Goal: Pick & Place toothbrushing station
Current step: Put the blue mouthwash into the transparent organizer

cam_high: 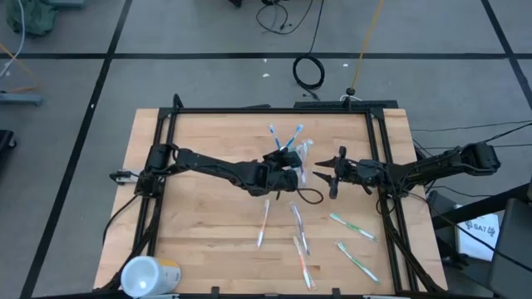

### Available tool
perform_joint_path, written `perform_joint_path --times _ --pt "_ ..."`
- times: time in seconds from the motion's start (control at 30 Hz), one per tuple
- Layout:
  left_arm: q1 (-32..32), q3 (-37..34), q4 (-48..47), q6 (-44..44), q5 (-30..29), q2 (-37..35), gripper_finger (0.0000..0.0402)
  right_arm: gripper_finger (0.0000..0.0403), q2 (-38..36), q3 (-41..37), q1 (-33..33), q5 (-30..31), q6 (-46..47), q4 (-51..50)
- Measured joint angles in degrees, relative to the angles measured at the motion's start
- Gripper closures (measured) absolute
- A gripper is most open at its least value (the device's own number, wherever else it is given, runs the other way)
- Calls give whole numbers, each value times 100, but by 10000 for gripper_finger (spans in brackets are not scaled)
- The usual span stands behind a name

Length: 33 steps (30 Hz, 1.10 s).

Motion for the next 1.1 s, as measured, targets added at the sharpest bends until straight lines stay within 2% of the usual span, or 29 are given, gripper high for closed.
perform_joint_path --times 0.33,0.57,0.7,1.1 --pt "92 0 -4 869 -71 0 304 259 0 0 0 -1 2 -2" --pt "161 0 26 963 310 -2 304 259 0 0 0 -1 0 -2" --pt "277 0 57 938 714 -2 304 259 0 0 0 -1 2 -2" --pt "381 0 199 966 634 -2 304 259 0 0 0 0 -15 -2"
